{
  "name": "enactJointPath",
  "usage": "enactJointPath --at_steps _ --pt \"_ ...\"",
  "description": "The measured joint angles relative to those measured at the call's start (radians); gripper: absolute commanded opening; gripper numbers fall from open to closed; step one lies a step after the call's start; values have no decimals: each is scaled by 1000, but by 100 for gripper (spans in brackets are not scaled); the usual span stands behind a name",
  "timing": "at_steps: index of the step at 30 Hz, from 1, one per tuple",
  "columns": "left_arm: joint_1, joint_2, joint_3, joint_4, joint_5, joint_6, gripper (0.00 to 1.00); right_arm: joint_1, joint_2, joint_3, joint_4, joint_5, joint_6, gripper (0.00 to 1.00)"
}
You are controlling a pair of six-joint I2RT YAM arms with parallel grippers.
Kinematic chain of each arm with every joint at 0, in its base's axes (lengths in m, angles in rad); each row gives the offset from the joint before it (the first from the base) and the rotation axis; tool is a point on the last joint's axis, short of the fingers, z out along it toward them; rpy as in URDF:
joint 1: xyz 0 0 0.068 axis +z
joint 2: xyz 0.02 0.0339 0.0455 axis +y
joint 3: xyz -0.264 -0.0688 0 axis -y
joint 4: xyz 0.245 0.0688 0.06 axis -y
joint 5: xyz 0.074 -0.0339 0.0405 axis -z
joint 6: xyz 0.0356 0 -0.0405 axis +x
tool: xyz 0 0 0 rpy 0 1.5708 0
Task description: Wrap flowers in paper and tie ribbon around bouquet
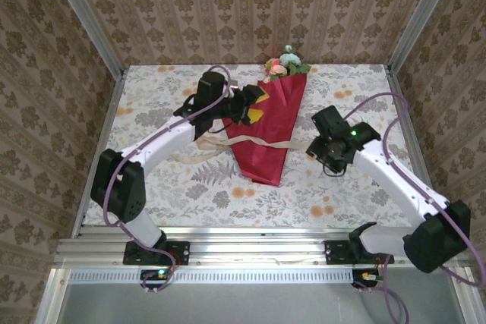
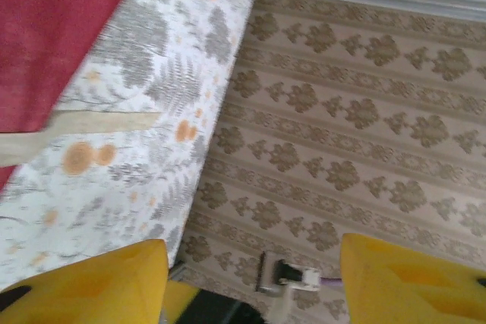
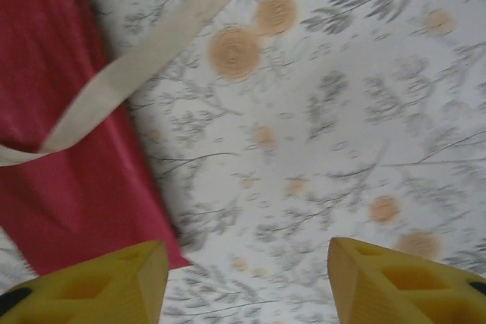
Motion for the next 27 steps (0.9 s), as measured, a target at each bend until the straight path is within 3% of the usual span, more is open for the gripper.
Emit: enactJointPath --at_steps 9,13,17,20,24,25,27 --pt "170 -222 -410 -119 -121 -39 37 101 465 246 111 -172 425 63" --pt "229 -233 -500 -113 -137 -52 33 108 568 299 153 -218 581 63" --pt "266 -219 -571 -101 -144 -66 35 84 632 328 209 -244 689 61" --pt "273 -186 -587 -80 -144 -82 38 70 674 351 242 -258 736 50" --pt "277 -163 -594 -67 -146 -93 36 61 716 357 291 -265 772 5" --pt "280 -155 -594 -66 -148 -93 36 60 720 357 295 -266 776 0" --pt "292 -122 -594 -55 -151 -92 33 55 719 357 294 -265 771 0"
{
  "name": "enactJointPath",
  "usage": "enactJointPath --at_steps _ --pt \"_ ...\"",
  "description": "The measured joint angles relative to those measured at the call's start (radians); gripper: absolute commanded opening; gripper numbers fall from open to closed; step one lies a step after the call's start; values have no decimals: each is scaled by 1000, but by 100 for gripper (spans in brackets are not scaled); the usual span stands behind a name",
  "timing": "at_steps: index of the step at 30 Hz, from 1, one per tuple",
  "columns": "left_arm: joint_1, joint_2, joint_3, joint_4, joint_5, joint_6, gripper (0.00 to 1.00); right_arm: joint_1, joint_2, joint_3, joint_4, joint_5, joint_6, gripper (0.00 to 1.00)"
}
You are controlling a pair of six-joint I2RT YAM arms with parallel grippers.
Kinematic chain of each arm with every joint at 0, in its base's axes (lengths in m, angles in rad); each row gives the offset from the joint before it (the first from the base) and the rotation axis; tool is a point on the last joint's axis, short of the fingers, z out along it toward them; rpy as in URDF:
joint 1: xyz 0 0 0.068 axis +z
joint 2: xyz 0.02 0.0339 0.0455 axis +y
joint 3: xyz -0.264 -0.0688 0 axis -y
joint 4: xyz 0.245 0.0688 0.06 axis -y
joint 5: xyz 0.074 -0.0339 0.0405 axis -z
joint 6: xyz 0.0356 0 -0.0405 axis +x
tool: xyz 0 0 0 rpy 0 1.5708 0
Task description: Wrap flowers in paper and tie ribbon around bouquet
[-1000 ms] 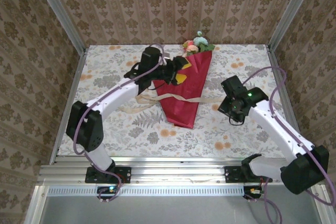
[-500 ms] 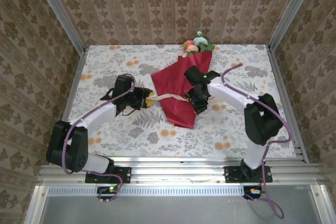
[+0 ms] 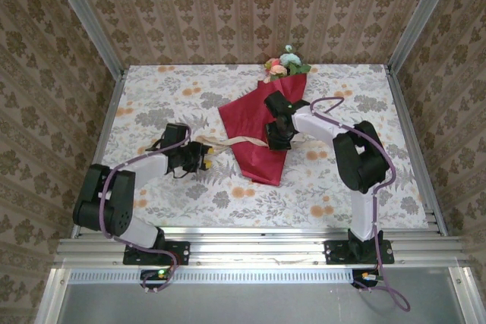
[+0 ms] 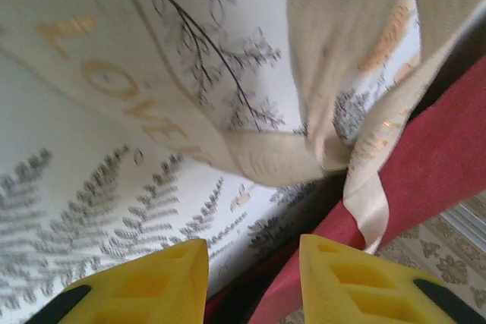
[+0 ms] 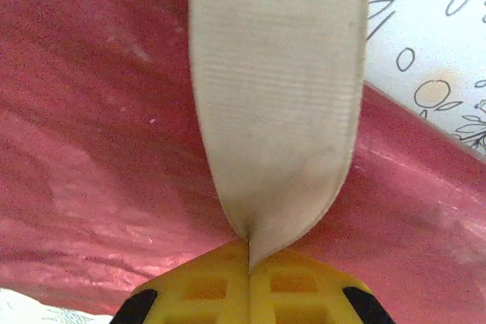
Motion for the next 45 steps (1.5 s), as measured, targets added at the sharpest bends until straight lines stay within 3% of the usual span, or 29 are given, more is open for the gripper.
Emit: enactJointPath --at_steps 7,18,21,23,25,28,32,37,41,45 --pt "51 123 47 -11 56 23 23 -53 -150 -63 -21 11 -148 0" --pt "81 174 112 -92 98 88 7 -347 -598 -271 -152 69 -545 0" --pt "93 186 143 -113 78 126 9 -438 -681 -360 -205 91 -636 0" --pt "105 186 168 -144 30 167 16 -487 -710 -423 -229 98 -681 0" --pt "109 182 216 -212 -32 214 25 -509 -710 -471 -252 111 -721 14" --pt "80 136 293 -312 -100 268 34 -515 -682 -499 -297 142 -769 41" --pt "-43 50 389 -399 -131 293 38 -507 -651 -496 -321 167 -814 58" --pt "-188 55 464 -405 -100 288 36 -394 -655 -475 -246 140 -879 63" --pt "-254 186 513 -334 -6 273 30 -303 -617 -526 60 -66 -916 63" --pt "-294 319 506 -243 73 242 25 -254 -401 -529 327 -267 -956 65"
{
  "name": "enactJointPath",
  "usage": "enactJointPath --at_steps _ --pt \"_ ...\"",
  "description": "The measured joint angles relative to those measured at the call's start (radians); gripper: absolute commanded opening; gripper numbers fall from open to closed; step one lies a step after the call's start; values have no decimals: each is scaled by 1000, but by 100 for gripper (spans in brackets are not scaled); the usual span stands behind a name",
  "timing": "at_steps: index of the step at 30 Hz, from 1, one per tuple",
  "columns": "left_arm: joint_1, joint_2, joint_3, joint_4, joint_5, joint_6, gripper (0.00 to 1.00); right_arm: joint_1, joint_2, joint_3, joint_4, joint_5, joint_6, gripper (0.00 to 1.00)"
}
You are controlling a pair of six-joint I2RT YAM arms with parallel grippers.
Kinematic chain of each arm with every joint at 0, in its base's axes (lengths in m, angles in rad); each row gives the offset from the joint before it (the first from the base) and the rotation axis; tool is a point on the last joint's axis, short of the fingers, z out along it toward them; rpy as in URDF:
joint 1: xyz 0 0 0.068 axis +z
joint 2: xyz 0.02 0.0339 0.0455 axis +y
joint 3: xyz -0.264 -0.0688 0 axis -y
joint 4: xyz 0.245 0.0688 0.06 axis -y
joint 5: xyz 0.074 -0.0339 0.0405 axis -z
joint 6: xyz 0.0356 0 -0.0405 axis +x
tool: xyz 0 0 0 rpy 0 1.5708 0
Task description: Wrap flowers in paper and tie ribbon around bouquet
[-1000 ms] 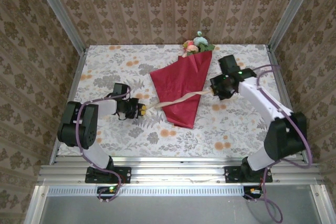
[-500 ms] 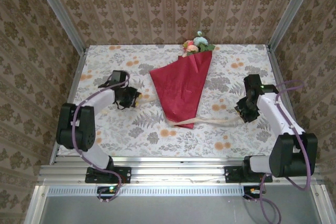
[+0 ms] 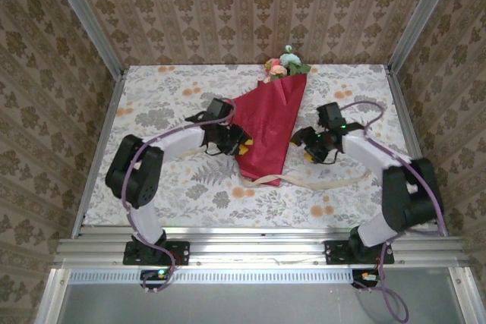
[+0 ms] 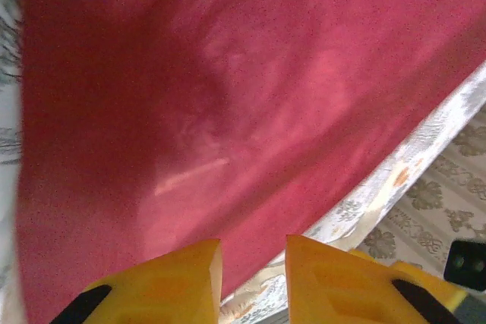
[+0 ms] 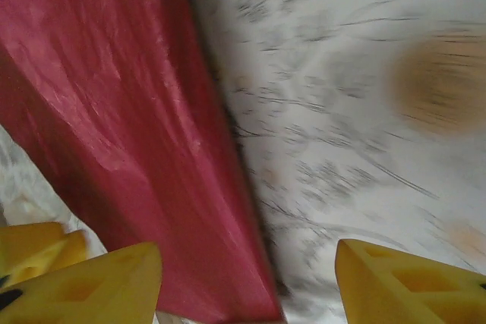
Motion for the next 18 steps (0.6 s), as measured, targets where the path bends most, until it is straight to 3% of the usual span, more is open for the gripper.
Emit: enactJointPath --at_steps 6,10,18 --pt "-14 76 -39 40 41 -5 23 41 208 2 237 -185 -29 62" --pt "-14 78 -52 59 49 4 22 64 267 29 345 -252 -5 56" --pt "-10 78 -71 75 51 16 22 111 349 51 459 -293 49 30"
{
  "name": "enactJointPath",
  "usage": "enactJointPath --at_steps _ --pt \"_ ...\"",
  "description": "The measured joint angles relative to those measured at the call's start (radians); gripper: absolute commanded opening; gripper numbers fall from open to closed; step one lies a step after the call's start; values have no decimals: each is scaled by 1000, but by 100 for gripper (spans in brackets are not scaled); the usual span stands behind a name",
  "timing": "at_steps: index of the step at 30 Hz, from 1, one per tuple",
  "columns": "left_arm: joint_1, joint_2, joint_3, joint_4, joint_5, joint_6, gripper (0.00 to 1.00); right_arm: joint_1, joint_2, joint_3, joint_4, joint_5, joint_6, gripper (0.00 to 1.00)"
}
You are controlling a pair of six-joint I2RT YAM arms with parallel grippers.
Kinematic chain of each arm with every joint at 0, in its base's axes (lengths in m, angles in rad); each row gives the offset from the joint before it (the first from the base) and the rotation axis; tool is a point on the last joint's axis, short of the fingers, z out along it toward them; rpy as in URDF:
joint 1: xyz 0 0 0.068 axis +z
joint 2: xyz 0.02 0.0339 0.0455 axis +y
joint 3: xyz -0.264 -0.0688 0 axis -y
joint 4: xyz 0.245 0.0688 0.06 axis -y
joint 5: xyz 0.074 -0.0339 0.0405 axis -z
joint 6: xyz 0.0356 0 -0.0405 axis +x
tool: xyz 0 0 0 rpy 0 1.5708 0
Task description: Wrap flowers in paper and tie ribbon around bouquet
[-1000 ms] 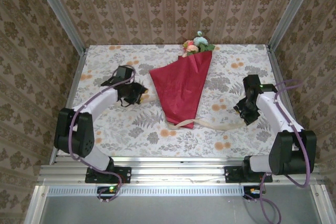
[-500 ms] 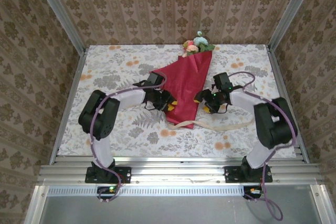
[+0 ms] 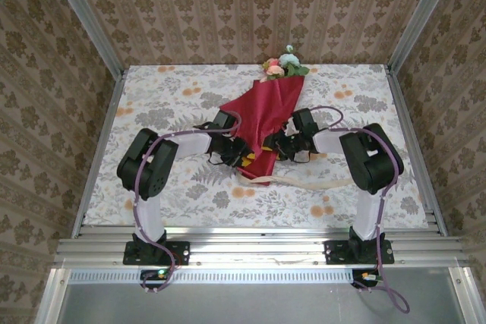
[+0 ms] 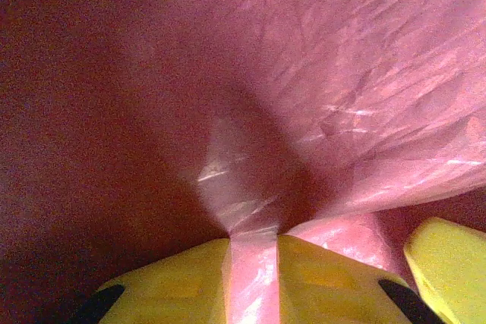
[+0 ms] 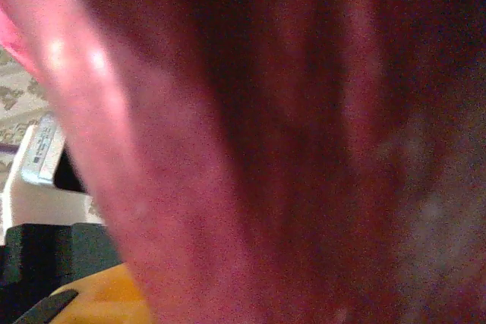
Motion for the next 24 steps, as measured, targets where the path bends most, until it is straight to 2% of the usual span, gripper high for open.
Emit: enactJointPath --at_steps 2,4,7,9,12,15,20,24 --pt "2 -2 0 -3 -3 9 26 -1 11 10 -8 -4 -3 18" --pt "8 -16 0 -25 -18 29 37 3 18 18 -21 2 -7 1" --pt "21 -83 0 -92 -51 63 49 8 16 25 -43 23 -24 0" --pt "38 -163 -6 -129 -74 76 52 7 5 25 -59 43 -26 0" --pt "73 -306 -82 -126 -93 61 52 -6 -24 25 -79 69 -24 0" --pt "103 -386 -193 -93 -94 6 50 -31 -52 25 -83 76 -19 0" --pt "105 -371 -318 -31 -92 -85 44 -66 -63 27 -81 74 15 0" --pt "112 -320 -333 51 -75 -130 41 -71 -82 27 -92 67 30 0"
